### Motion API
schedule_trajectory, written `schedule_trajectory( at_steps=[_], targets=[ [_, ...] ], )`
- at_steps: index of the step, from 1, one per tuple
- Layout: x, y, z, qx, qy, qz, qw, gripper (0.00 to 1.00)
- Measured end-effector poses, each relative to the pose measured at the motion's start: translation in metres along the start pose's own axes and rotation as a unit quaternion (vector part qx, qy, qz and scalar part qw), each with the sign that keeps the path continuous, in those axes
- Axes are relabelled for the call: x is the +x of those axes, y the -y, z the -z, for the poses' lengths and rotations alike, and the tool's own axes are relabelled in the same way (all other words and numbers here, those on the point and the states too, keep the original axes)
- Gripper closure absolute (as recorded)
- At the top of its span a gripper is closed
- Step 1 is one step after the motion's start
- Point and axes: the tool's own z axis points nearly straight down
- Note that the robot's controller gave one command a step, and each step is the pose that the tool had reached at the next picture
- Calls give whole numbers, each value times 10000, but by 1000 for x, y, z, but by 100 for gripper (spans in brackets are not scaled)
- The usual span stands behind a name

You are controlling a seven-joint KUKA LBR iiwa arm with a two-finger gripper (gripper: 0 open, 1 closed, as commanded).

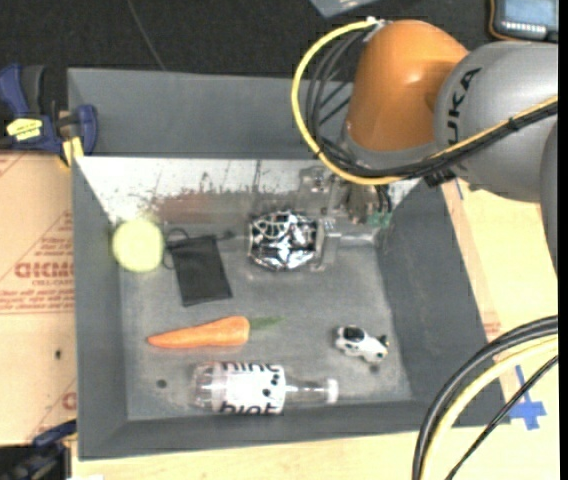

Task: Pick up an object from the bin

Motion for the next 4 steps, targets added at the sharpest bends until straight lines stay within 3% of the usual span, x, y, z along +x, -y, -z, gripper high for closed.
schedule_trajectory(
  at_steps=[1,2,3,4],
  targets=[
    [-1,0,5,-1,37,0,10000,0],
    [0,6,-40,4,71,190,9998,0],
    [7,23,-108,-9,76,-66,9999,0],
    [0,23,-147,-18,151,-584,9982,100]
  ],
)
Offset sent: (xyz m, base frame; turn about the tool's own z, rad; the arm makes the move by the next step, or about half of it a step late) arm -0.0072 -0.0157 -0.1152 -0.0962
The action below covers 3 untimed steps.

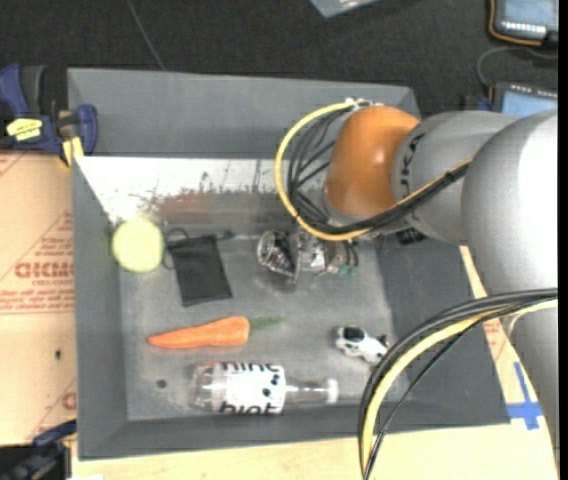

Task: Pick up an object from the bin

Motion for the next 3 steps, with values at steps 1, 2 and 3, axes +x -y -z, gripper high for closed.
schedule_trajectory(
  at_steps=[1,2,3],
  targets=[
    [2,-2,5,-3,-10,-138,9999,100],
    [-8,-4,85,-2,22,-198,9998,100],
    [-8,-4,85,-1,22,-196,9998,0]
  ],
)
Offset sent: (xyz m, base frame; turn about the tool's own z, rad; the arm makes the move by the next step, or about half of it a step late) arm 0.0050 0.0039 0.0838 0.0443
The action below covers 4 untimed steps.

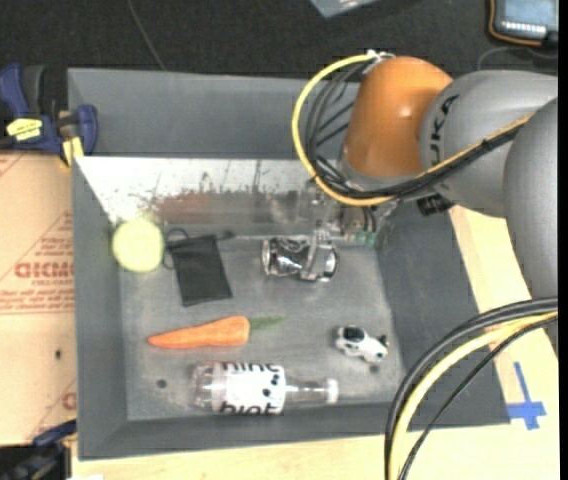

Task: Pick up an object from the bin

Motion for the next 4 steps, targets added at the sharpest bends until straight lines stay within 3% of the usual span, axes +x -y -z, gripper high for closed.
schedule_trajectory(
  at_steps=[1,2,3,4],
  targets=[
    [0,0,0,1,0,1,10000,0],
    [5,4,-31,27,-190,28,9998,100],
    [5,4,-31,28,-190,29,9998,100],
    [1,5,20,16,-121,-102,9999,100]
  ],
)
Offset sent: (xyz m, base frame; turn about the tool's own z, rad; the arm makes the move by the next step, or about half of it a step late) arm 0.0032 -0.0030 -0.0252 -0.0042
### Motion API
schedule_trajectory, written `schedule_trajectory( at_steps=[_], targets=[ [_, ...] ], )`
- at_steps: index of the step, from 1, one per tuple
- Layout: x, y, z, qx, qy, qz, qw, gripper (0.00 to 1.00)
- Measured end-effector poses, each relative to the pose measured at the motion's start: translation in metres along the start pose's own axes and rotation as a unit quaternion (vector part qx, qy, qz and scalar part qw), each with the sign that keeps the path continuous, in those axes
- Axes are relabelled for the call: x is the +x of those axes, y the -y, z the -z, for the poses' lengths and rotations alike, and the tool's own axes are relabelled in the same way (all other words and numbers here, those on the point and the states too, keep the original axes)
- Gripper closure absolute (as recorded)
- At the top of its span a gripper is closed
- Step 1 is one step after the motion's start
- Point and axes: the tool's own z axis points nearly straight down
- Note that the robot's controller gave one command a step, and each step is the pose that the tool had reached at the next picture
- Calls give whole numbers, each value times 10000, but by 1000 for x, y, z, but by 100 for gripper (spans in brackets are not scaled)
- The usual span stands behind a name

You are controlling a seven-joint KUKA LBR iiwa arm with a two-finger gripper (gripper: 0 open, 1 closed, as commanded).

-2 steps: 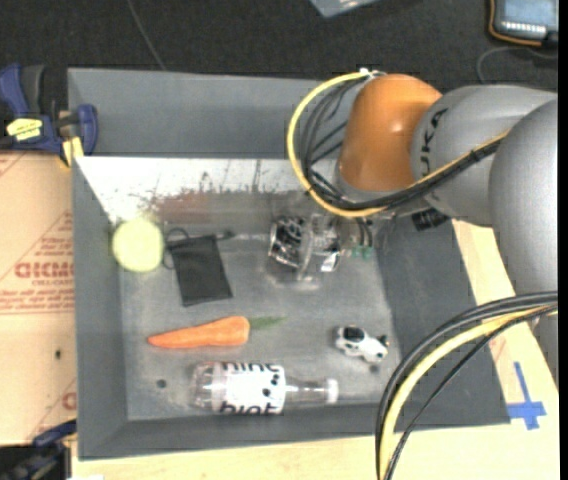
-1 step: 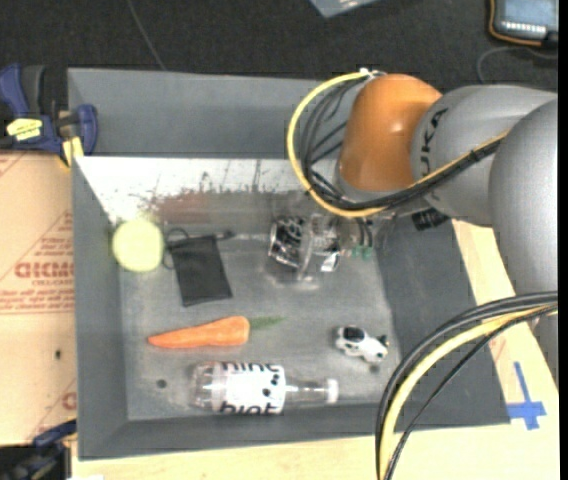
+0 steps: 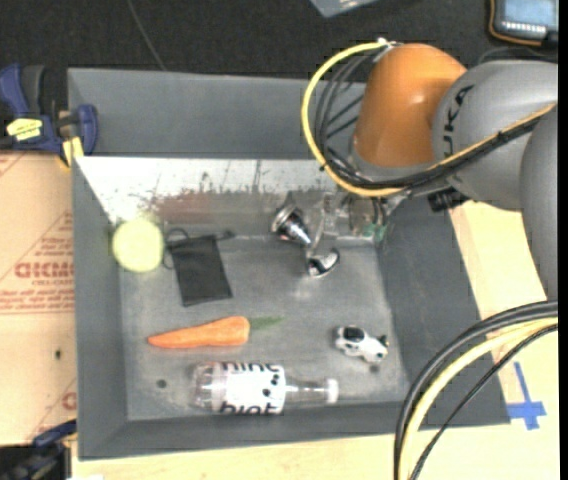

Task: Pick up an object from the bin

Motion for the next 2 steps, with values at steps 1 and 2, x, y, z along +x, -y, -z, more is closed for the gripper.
schedule_trajectory(
  at_steps=[1,2],
  targets=[
    [-4,7,74,5,0,-104,9999,100],
    [-5,8,88,6,3,-142,9999,100]
  ],
)
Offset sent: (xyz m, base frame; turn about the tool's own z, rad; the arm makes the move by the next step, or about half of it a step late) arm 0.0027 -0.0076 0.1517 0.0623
